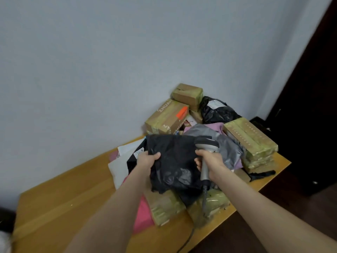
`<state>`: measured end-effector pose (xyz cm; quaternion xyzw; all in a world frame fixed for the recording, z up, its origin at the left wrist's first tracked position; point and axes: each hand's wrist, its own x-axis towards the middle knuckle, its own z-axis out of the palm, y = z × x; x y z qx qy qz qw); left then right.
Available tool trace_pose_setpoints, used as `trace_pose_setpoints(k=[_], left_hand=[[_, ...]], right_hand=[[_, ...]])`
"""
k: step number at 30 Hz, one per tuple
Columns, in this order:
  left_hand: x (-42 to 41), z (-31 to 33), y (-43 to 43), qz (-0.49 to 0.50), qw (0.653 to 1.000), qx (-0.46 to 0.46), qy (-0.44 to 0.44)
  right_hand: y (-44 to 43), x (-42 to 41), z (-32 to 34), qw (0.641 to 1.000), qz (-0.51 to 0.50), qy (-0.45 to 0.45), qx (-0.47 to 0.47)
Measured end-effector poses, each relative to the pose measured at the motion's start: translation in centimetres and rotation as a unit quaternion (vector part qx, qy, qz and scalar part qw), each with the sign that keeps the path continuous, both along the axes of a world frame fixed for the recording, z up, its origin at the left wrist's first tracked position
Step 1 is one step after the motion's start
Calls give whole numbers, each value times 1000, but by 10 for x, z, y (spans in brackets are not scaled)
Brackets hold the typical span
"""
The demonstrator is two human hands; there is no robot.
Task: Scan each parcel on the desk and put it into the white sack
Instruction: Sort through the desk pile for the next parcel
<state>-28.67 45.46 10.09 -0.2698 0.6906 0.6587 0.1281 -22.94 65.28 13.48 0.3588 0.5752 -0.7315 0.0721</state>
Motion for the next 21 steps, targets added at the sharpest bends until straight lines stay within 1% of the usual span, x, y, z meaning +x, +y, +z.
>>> trace_pose_setpoints(k=[2,4,5,7,8,10,12,14,15,17,18,19,20,21], left_hand=[[-14,27,-14,12,998,-13,56],[-26,63,-31,34,989,-50,138],[-33,82,-41,52,979,-75,181],[-42,117,-62,76,950,-148,264],[-44,131,-71,69,935,-182,296],[-45,139,-84,8,916,-243,318],[-36,126,-88,-101,902,-305,288],[-22,93,-88,-206,883,-345,241],[-14,74,-88,-256,868,-363,220],[1,39,-85,-375,827,-384,168],[7,25,-84,-437,810,-369,128],[10,13,-83,-484,803,-339,80],[11,3,-85,-504,806,-309,38],[9,-3,-88,-492,819,-295,17]], right_hand=[[-9,-4,11,1000,-5,22,-11],[-21,-8,24,998,-13,50,-22],[-27,-10,31,997,-21,65,-29],[-42,-15,43,994,-41,92,-40],[-49,-18,47,993,-50,101,-43],[-60,-23,50,990,-66,110,-51],[-67,-27,48,990,-78,104,-53],[-70,-28,42,991,-86,92,-49],[-71,-28,38,992,-86,83,-45],[-74,-27,30,994,-77,63,-37],[-75,-27,24,996,-68,52,-31],[-77,-27,18,997,-60,42,-26],[-79,-28,11,998,-52,32,-22],[-80,-29,5,999,-44,23,-24]])
